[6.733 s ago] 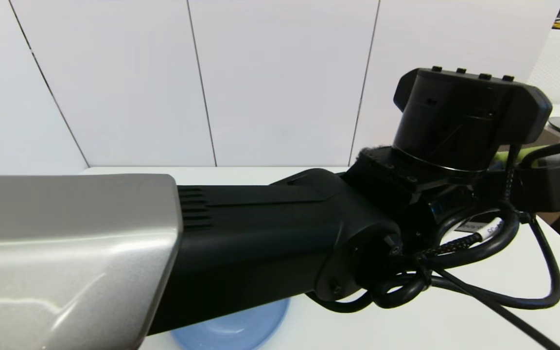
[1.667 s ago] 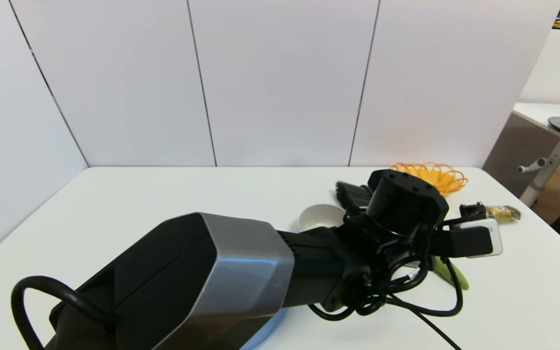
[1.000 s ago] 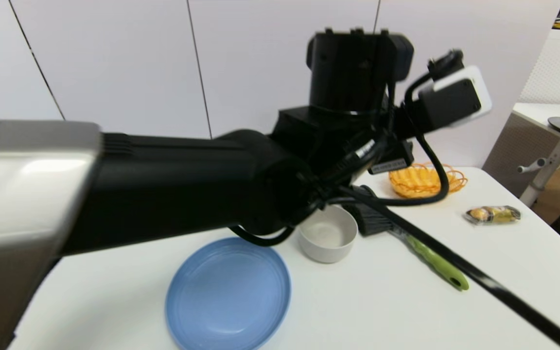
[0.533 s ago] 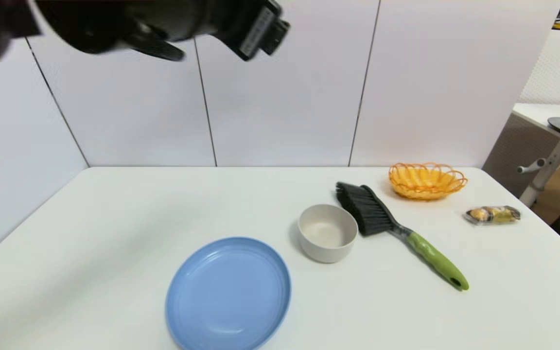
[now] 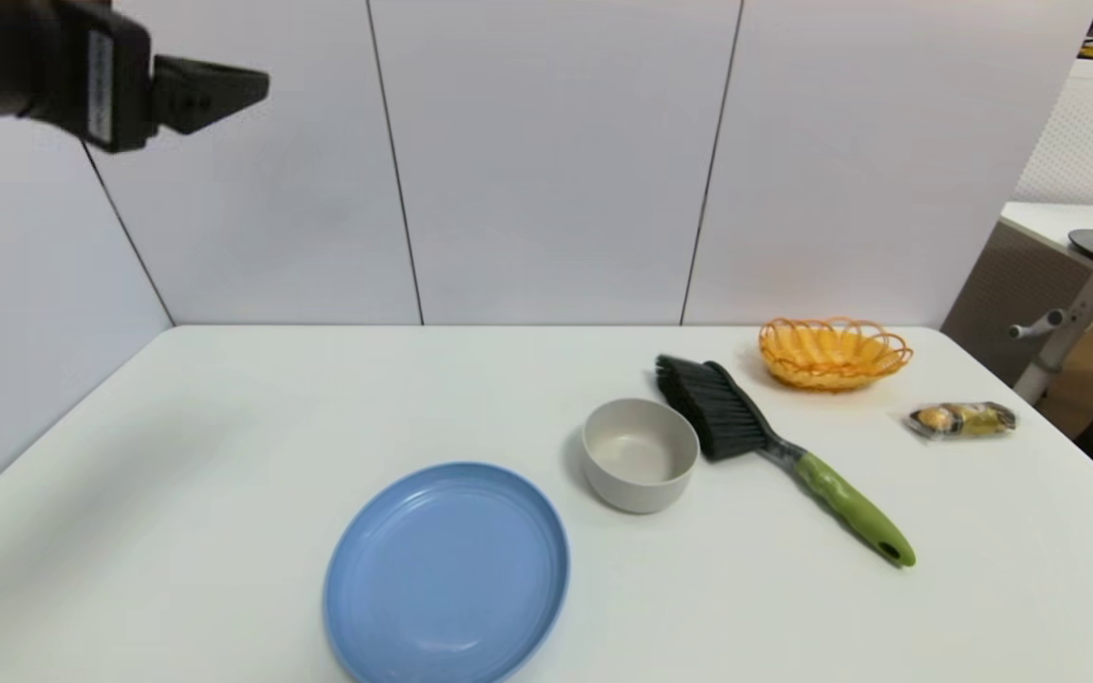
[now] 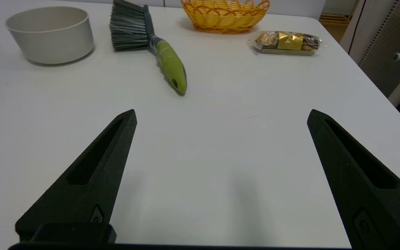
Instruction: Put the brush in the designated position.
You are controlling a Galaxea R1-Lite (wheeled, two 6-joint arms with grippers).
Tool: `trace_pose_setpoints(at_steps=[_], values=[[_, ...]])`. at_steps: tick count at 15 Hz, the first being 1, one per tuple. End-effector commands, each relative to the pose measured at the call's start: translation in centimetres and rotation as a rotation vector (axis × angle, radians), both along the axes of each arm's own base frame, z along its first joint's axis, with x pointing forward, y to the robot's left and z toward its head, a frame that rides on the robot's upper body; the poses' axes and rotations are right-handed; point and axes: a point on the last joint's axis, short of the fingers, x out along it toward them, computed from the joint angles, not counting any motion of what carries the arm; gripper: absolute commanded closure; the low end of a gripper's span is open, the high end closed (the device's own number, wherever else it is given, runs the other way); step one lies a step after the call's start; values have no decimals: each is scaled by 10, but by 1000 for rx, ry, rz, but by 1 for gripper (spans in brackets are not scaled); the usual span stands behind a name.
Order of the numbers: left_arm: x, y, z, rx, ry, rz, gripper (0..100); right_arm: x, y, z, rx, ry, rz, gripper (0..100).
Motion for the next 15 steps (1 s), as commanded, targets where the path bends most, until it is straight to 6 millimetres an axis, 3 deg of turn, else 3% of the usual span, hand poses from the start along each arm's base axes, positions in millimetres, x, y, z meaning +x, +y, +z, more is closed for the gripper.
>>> trace_pose_setpoints(at_steps=[1, 4, 7, 10, 12, 15], values=[[-52, 59, -55, -91, 109, 55, 0, 0, 0, 0, -1, 3, 0, 0], [-88, 80, -89, -111, 132, 108, 0, 0, 0, 0, -1, 3, 0, 0], [-122, 86, -117, -119, 120, 161, 0, 0, 0, 0, -1, 3, 0, 0], [-150, 86, -164, -151, 155, 176, 0, 0, 0, -1, -1, 4, 0, 0], [-169, 85, -211, -203, 188, 186, 0, 0, 0, 0, -1, 3, 0, 0], [-186, 85, -256, -234, 186, 197, 0, 0, 0, 0, -1, 3, 0, 0]])
